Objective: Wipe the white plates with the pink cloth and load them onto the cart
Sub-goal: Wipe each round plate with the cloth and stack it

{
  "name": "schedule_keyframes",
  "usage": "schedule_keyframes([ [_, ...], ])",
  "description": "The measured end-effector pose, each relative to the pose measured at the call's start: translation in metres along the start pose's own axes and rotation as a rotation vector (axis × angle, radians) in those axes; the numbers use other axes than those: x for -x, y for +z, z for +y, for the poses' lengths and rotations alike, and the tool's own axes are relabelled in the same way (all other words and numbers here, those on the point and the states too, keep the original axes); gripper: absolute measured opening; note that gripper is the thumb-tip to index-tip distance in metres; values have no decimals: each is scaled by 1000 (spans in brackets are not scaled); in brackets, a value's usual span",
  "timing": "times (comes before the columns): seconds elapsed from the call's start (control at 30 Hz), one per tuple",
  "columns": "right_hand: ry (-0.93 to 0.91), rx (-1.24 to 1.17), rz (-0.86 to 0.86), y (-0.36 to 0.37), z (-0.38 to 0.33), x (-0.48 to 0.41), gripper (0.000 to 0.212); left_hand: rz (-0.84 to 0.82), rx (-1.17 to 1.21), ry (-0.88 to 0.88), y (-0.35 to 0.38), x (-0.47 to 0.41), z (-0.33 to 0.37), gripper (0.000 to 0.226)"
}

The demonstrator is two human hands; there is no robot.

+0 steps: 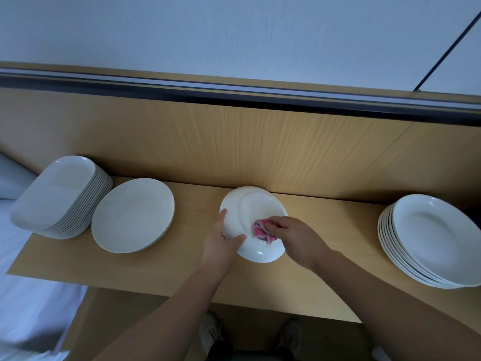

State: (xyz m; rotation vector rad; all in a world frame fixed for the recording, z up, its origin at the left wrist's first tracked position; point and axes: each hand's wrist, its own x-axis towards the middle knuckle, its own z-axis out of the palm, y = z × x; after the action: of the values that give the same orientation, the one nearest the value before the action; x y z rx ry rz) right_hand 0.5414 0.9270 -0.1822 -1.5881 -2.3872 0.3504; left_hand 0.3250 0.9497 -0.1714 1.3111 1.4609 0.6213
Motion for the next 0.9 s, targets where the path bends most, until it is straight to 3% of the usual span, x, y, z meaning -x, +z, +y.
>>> schedule_keyframes([
  [0.1,-2,13,62,-18,8,-3,57,39,30,-18,-1,-1,12,49],
  [0.17,-21,50,97,-34,8,-2,37,33,55,-18,-1,0,23,37],
  [0.2,-24,46,80,-44,8,-3,49,30,60,-17,0,1,28,35],
  [0.27,-14,28,70,-53,13,-3,100,19,71,-11,4,4,36,30],
  [0.3,-15,8,95,-59,12,-4,103,17,83,-6,6,7,42,27],
  [0.4,-20,-56,141,-70,10,1,60,21,118,1,15,15,54,25],
  [0.47,-26,-77,176,-76,17,5,44,36,118,10,21,20,62,24],
  [0.63,-83,-126,265,-87,28,11,55,91,-2,74,27,39,78,34],
  [0.9,-218,-132,316,-100,16,-1,47,286,-385,173,-7,64,77,37],
])
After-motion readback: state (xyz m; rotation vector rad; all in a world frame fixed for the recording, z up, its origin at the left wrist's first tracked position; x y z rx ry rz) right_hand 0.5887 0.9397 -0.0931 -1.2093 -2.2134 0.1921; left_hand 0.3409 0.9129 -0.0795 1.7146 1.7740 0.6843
